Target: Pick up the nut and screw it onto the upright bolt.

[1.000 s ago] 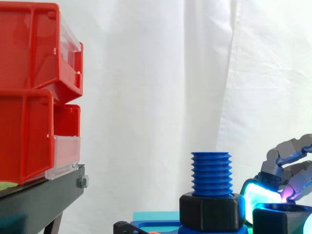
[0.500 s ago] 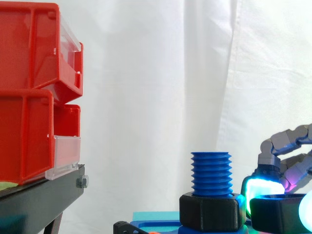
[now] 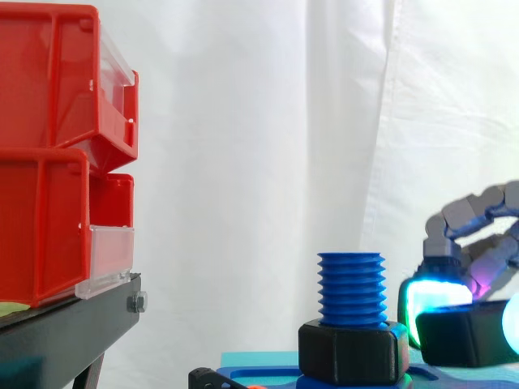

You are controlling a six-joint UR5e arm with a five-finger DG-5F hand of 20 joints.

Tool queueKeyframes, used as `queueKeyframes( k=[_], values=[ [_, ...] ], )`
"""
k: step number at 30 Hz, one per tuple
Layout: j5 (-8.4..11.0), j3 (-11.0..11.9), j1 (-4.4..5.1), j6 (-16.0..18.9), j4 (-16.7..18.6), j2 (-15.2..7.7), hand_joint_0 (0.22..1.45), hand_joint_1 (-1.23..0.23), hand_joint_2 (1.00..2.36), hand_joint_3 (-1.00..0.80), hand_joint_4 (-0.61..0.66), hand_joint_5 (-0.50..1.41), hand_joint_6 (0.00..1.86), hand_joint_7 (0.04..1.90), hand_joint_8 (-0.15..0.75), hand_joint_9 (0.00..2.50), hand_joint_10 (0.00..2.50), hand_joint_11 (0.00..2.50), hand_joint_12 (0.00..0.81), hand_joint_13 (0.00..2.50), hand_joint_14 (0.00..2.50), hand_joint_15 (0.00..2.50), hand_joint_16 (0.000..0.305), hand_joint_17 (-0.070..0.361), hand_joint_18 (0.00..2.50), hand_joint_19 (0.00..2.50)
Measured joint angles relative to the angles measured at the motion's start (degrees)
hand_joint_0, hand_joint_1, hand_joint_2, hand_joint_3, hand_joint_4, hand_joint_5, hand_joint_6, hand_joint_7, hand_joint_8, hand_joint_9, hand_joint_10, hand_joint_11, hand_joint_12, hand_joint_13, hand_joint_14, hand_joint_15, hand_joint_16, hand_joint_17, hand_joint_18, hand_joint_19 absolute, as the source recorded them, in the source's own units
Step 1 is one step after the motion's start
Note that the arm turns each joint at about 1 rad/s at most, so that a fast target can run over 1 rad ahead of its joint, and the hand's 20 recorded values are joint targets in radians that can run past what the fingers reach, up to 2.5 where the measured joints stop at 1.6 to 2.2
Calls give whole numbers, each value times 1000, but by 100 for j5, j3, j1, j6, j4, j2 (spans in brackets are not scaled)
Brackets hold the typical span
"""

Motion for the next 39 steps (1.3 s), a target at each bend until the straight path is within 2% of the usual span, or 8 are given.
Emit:
queueKeyframes(
  k=[6, 13, 18, 22, 25, 29, 35, 39],
  values=[
    [-107, 224, -27, 9, -322, 142, 538, -525, 1000, -500, 313, -172, 543, 1263, 318, 516, 6, 168, 371, 436, 0, 0, 47, 105, 372, 0],
    [-305, 658, -104, 7, -967, 240, 537, -530, 1000, -500, 317, -172, 543, 1267, 319, 518, 5, 173, 372, 440, 0, 0, 47, 105, 375, 0],
    [-539, 1076, -218, -6, -1399, 248, 535, -530, 1000, -500, 322, -172, 543, 1266, 319, 516, 6, 172, 372, 442, 0, 0, 47, 105, 377, 4],
    [-754, 1348, -345, -90, -1571, 245, 535, -531, 1000, -500, 317, -171, 544, 1268, 320, 517, 5, 173, 372, 443, 0, 0, 47, 106, 382, 10],
    [-910, 1434, -449, -235, -1491, 235, 534, -531, 1000, -500, 317, -171, 543, 1264, 319, 516, 6, 172, 372, 443, 0, 0, 47, 106, 384, 10],
    [-1148, 1462, -574, -337, -1110, 161, 534, -531, 1000, -500, 317, -171, 543, 1265, 320, 519, 6, 169, 372, 446, 0, 0, 47, 106, 385, 10],
    [-1440, 1466, -688, -343, -578, -147, 533, -532, 1000, -500, 320, -170, 543, 1267, 323, 520, 5, 173, 372, 448, 0, 0, 47, 106, 386, 8],
    [-1625, 1467, -755, -352, -438, -230, 533, -533, 1000, -500, 324, -169, 543, 1267, 324, 520, 5, 176, 372, 450, 0, 0, 47, 105, 390, 8]
  ],
)
